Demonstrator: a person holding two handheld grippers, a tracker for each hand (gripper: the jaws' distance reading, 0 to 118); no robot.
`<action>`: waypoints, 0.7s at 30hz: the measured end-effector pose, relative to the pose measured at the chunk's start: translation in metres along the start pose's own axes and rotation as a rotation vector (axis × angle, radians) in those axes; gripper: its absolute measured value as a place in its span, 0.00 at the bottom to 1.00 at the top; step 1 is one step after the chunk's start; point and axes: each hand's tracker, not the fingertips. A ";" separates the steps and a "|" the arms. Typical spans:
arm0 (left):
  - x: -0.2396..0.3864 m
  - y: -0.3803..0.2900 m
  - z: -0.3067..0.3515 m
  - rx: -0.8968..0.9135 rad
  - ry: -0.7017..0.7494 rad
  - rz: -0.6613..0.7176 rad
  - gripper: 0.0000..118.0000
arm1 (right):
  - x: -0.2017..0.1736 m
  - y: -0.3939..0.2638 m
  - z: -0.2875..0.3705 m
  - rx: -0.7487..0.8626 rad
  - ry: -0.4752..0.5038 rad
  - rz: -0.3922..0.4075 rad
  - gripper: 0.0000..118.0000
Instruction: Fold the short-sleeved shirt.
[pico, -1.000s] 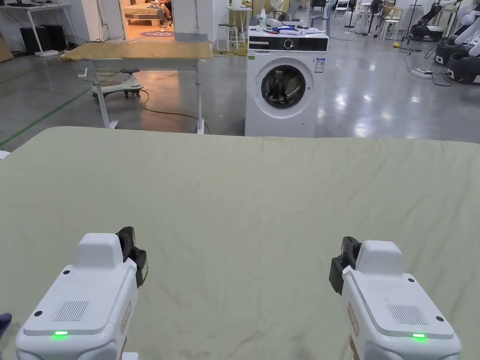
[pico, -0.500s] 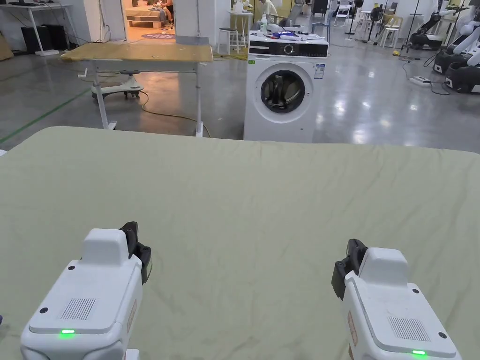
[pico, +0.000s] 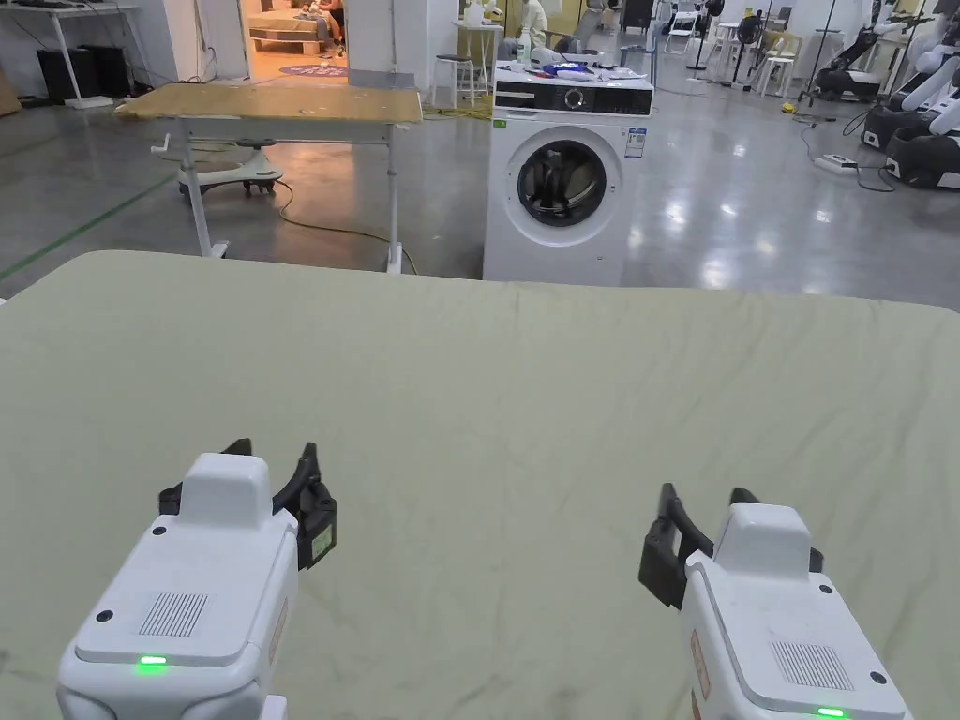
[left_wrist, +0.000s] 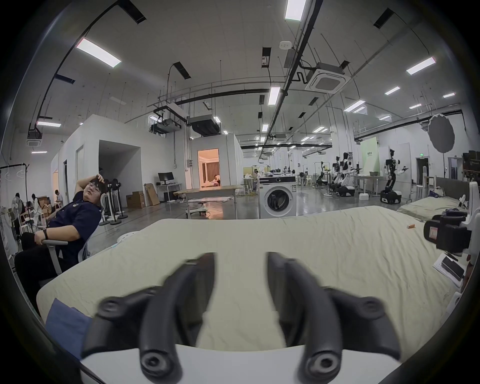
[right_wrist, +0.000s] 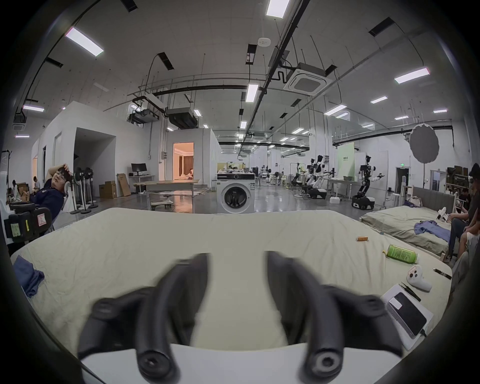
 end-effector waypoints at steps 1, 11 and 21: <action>0.000 0.000 0.000 0.003 0.003 0.008 0.59 | 0.000 -0.001 0.000 -0.001 -0.006 0.000 0.69; -0.006 0.000 0.002 0.023 0.023 0.042 0.84 | 0.004 -0.002 0.003 0.042 -0.028 0.028 0.87; -0.017 0.001 0.001 0.011 0.069 0.091 0.91 | 0.011 0.004 -0.001 0.039 0.021 0.001 0.92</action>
